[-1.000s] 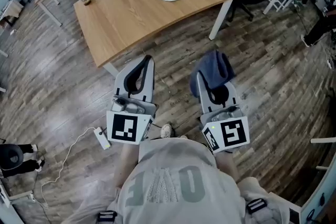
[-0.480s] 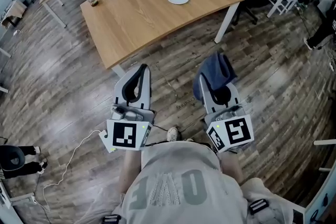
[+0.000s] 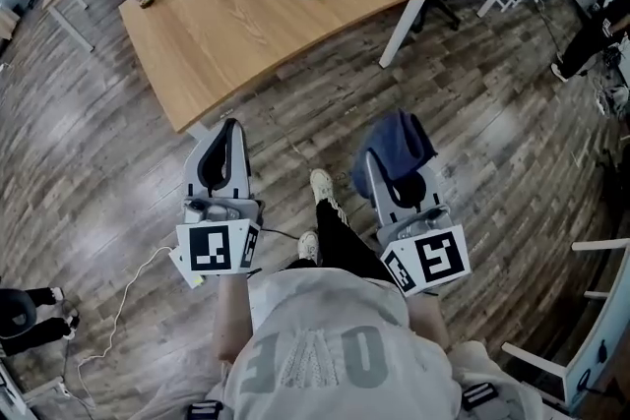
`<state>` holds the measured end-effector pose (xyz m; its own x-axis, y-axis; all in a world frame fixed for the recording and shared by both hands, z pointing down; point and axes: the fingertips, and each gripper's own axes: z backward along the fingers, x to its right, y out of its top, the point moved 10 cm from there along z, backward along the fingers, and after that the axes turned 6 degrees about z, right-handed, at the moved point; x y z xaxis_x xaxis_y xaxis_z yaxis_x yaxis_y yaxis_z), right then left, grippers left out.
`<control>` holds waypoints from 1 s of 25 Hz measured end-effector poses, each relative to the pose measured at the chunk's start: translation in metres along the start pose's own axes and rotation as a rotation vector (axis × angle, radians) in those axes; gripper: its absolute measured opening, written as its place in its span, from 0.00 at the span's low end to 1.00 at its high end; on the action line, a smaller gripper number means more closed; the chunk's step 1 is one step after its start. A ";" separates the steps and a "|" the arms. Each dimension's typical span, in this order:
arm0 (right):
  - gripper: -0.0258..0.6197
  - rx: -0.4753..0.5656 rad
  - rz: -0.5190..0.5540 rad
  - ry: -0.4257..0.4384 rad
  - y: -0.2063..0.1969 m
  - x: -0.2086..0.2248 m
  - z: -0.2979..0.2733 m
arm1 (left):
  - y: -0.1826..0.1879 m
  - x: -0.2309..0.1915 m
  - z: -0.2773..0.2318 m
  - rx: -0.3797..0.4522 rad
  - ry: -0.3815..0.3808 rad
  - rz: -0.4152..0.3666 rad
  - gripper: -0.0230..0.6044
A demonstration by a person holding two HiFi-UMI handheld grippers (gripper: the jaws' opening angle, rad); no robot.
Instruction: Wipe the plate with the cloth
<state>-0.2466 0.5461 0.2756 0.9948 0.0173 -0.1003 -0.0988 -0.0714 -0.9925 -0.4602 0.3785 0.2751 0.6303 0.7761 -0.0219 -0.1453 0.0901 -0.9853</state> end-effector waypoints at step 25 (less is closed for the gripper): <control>0.12 0.064 0.007 0.052 -0.009 0.284 -0.260 | -0.037 0.005 -0.349 0.001 0.060 -0.049 0.05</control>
<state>0.0434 0.2921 0.2740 0.9938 -0.0349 -0.1055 -0.1058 -0.0071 -0.9944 -0.1854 0.1617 0.2526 0.6811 0.7320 0.0159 -0.1139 0.1274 -0.9853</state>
